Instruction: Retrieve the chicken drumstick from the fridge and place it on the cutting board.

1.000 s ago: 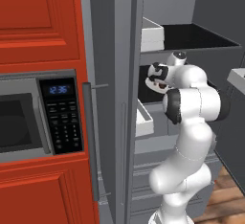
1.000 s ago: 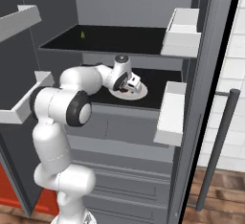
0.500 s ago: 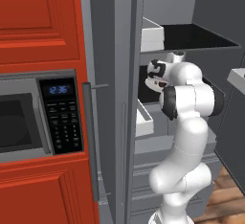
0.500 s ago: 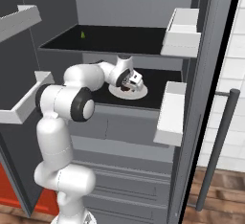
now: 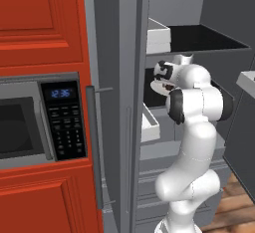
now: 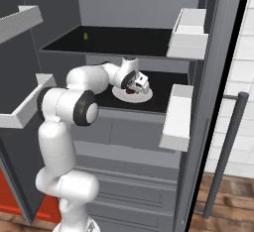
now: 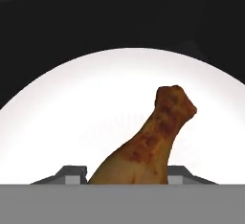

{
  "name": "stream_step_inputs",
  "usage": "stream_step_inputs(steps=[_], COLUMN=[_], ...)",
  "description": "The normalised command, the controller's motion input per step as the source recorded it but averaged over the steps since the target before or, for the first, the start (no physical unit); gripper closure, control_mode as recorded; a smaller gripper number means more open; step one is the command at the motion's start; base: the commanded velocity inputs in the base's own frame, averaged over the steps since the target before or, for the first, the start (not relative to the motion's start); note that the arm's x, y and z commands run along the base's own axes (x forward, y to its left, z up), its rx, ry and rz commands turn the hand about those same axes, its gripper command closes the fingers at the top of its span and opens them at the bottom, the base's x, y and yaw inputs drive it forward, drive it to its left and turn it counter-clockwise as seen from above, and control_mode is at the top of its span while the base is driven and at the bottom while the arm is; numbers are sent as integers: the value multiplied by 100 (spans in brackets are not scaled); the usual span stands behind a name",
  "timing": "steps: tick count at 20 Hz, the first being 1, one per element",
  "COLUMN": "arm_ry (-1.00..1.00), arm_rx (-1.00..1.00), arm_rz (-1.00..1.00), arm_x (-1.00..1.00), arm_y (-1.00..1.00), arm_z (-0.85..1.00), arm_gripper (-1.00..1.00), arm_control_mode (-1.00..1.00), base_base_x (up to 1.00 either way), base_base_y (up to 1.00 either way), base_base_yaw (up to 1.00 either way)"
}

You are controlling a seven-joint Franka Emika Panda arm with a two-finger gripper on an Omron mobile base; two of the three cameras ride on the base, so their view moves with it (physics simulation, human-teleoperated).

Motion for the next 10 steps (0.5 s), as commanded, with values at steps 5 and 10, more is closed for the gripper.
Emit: stream_step_inputs(steps=[5,10], arm_ry=[-24,-2], arm_rx=[0,0], arm_rz=[-1,0], arm_x=[-2,1], arm_y=[0,0], arm_z=[0,0], arm_gripper=[100,100], arm_control_mode=[-100,-100], base_base_x=[0,0], base_base_y=[0,0], base_base_yaw=[0,0])
